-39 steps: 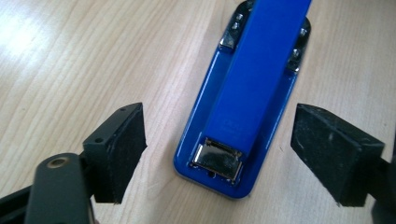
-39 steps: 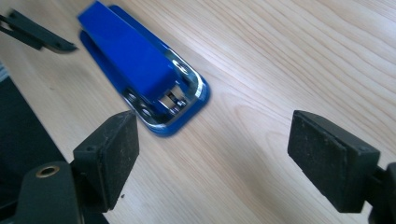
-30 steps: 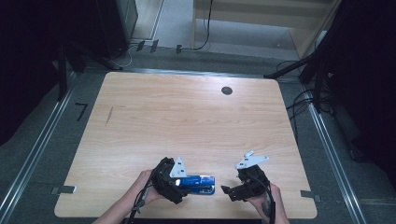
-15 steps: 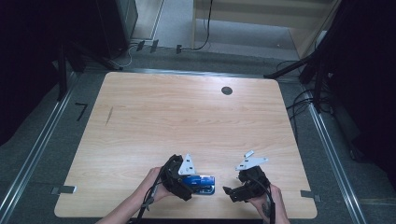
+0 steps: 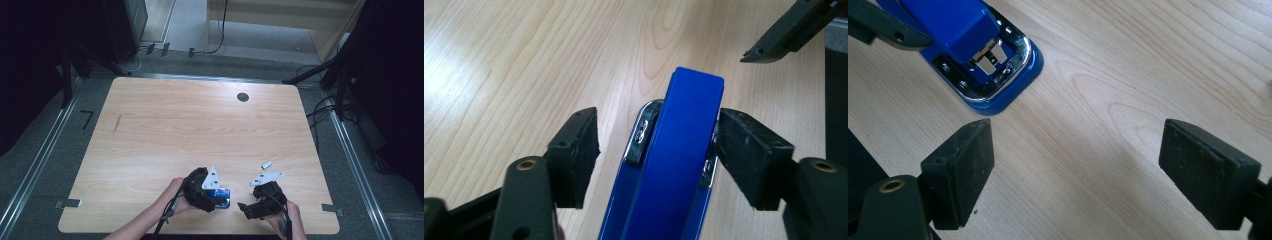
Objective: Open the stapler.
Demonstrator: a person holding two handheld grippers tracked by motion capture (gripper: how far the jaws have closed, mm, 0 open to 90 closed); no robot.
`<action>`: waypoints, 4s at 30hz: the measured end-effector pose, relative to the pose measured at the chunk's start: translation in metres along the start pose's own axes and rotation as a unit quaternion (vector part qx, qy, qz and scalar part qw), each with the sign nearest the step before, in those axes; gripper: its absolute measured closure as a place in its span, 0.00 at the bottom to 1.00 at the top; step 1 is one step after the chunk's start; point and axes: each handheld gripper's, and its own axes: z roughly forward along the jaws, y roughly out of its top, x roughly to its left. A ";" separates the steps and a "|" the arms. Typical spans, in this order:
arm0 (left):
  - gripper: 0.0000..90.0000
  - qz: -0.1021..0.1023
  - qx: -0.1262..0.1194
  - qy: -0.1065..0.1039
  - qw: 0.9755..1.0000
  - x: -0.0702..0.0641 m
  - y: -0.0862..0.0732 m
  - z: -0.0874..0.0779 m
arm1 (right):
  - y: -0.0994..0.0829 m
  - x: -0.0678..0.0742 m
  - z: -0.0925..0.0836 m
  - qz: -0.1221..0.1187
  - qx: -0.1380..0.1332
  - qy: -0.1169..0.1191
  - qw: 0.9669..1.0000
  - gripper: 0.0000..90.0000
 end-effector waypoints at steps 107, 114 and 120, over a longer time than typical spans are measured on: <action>0.73 0.052 -0.058 0.000 0.997 0.006 -0.012 -0.075 | 0.042 0.035 0.024 -0.051 -0.008 0.038 0.998 0.96; 0.73 0.051 -0.058 -0.011 0.997 0.010 -0.018 -0.082 | 0.039 0.037 0.023 -0.050 -0.006 0.047 0.998 0.95; 0.73 0.044 -0.064 -0.022 0.997 0.014 -0.027 -0.088 | 0.038 0.041 0.022 -0.058 -0.013 0.040 0.997 0.95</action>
